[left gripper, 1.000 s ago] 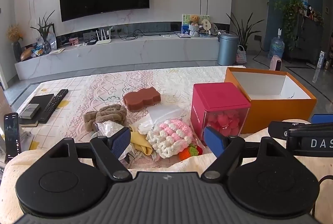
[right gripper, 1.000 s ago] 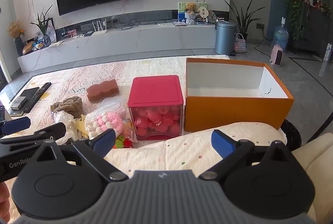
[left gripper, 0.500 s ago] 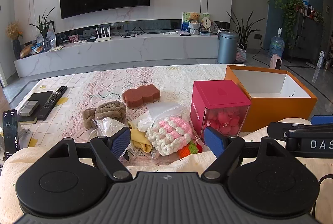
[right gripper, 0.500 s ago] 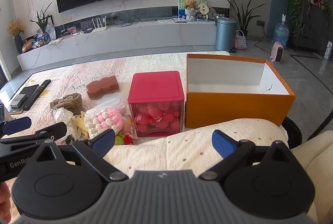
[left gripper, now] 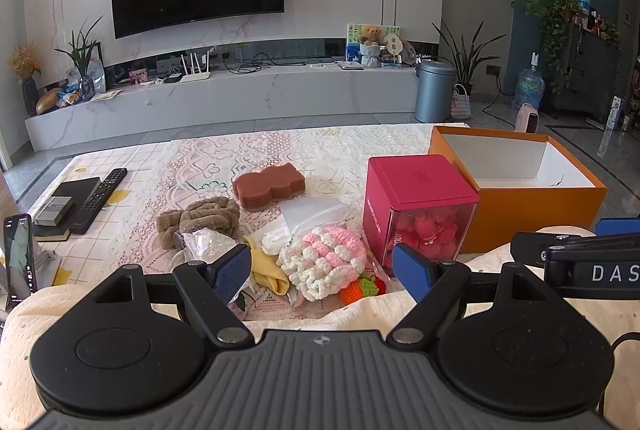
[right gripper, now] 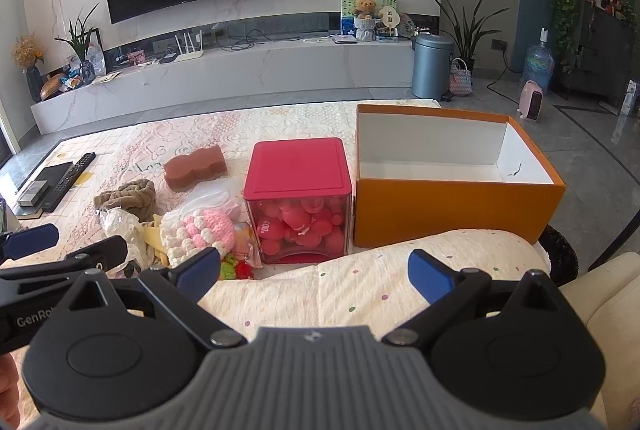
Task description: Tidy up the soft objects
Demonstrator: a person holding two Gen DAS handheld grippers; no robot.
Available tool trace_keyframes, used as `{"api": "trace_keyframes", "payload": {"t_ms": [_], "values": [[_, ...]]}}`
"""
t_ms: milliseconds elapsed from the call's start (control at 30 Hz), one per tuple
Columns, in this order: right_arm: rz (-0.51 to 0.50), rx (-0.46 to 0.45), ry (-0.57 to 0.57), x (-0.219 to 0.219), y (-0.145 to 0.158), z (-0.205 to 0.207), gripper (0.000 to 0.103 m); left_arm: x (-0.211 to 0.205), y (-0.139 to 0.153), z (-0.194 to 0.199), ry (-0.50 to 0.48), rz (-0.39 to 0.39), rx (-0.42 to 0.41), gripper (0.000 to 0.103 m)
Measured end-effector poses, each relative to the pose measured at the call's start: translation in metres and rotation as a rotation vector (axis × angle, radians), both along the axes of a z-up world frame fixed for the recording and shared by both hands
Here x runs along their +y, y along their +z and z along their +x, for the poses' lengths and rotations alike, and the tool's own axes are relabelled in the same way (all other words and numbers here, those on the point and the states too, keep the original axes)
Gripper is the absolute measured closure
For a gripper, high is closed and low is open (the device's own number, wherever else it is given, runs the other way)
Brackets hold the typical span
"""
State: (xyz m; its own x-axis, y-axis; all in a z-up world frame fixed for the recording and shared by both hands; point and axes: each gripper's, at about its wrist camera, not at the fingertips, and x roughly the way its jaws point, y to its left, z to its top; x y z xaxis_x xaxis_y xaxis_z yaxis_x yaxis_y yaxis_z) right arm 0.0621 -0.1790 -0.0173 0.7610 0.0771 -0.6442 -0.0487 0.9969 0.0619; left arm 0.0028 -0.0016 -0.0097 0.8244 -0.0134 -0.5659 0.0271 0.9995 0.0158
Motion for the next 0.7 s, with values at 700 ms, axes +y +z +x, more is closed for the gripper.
{"api": "trace_keyframes", "payload": {"t_ms": [700], "values": [[-0.001, 0.008, -0.001, -0.0004, -0.0001, 0.0005, 0.005, -0.0034, 0.0001, 0.0011, -0.012, -0.002, 0.006, 0.009]]}}
